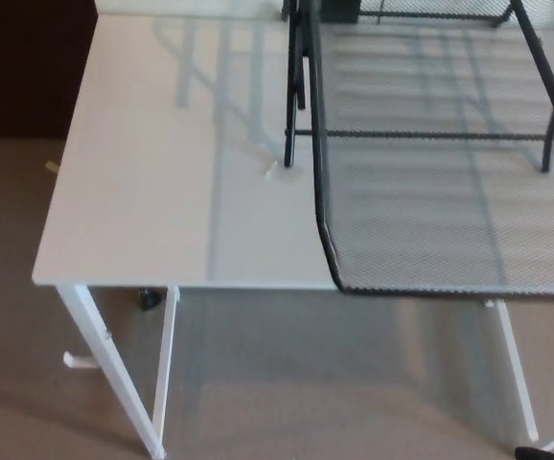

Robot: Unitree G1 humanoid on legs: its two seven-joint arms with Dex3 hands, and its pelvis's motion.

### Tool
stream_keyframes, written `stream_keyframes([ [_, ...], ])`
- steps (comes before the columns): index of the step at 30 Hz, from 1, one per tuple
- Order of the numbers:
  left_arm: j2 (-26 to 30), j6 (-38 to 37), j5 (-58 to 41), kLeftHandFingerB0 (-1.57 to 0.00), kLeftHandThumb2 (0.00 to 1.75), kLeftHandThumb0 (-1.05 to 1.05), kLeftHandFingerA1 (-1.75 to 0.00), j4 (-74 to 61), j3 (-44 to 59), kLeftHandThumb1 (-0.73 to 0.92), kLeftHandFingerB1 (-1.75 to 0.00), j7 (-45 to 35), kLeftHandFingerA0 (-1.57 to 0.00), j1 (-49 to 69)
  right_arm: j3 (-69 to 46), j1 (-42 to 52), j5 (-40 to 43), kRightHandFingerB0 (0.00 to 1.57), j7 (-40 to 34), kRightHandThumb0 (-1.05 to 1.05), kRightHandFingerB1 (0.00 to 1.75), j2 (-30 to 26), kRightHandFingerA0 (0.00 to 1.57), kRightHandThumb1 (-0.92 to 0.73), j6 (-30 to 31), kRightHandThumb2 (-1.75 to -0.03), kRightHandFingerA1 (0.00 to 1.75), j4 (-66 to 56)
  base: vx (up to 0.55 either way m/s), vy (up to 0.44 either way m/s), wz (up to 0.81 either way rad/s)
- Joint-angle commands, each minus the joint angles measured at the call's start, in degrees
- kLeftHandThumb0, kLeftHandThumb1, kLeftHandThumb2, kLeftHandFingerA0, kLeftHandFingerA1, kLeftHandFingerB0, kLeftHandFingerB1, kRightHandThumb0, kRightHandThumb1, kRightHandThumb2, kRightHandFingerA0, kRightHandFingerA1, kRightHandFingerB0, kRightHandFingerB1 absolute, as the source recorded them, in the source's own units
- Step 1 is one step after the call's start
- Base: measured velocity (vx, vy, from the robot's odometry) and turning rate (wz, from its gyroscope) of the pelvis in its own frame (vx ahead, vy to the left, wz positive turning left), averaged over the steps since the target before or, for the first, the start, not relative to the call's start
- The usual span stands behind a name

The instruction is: The robot walk towards a table in front and then pushes a layer of a file tray back to its original position using its right hand

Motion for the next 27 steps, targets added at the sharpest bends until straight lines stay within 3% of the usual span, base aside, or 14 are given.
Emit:
stream_keyframes([
  [1, 0.90, -0.08, -0.04, -0.37, 0.66, -0.32, -0.57, -0.09, 0.24, 0.44, -0.47, -0.01, -0.57, -0.02, -0.13, -0.33, -0.38, 0.42, -0.86, -0.38, 0.49, -0.67, 0.63, -0.45, -0.63, -0.70, 0.57, 0.99, 0.08, -0.102, 0.07],
  [16, 1.10, -0.63, 0.11, -0.37, 0.66, -0.34, -0.58, 0.34, 0.24, 0.43, -0.47, -0.01, -0.57, 0.09, -0.32, -0.66, 0.61, 0.41, -0.61, -0.35, 0.48, -0.17, 0.62, -0.45, 0.03, -0.69, 0.57, 1.20, 0.14, -0.076, -0.02],
  [17, 1.17, -0.78, 0.23, -0.39, 0.66, -0.33, -0.58, 0.86, 0.25, 0.44, -0.47, 0.19, -0.58, -0.20, -0.26, -0.69, 0.49, 0.46, -0.70, -0.28, 0.40, -0.16, 0.68, -0.56, 0.05, -0.56, 0.49, 1.24, -0.03, 0.138, 0.03],
  [18, 1.26, -0.97, 0.38, -0.39, 0.66, -0.33, -0.58, 1.52, 0.26, 0.44, -0.47, 0.43, -0.58, -0.56, -0.18, -0.73, 0.35, 0.46, -0.82, -0.28, 0.40, -0.14, 0.68, -0.56, 0.07, -0.56, 0.49, 1.29, 0.03, 0.136, 0.35],
  [19, 1.18, -0.64, 0.34, -0.38, 0.66, -0.33, -0.58, 1.64, 0.20, 0.44, -0.47, 0.44, -0.58, -0.69, -0.16, -0.68, 0.24, 0.41, -0.76, -0.35, 0.47, -0.29, 0.61, -0.46, 0.05, -0.69, 0.56, 1.26, -0.01, 0.148, -0.29],
  [27, 1.41, -0.18, 0.12, -0.38, 0.65, -0.35, -0.57, 1.74, 0.19, 0.43, -0.47, 0.57, -0.56, -1.34, 0.69, -0.56, -0.99, 0.40, -1.72, -0.36, 0.47, -0.57, 0.60, -0.47, -0.43, -0.70, 0.55, 0.47, 0.04, 0.038, 0.08],
])
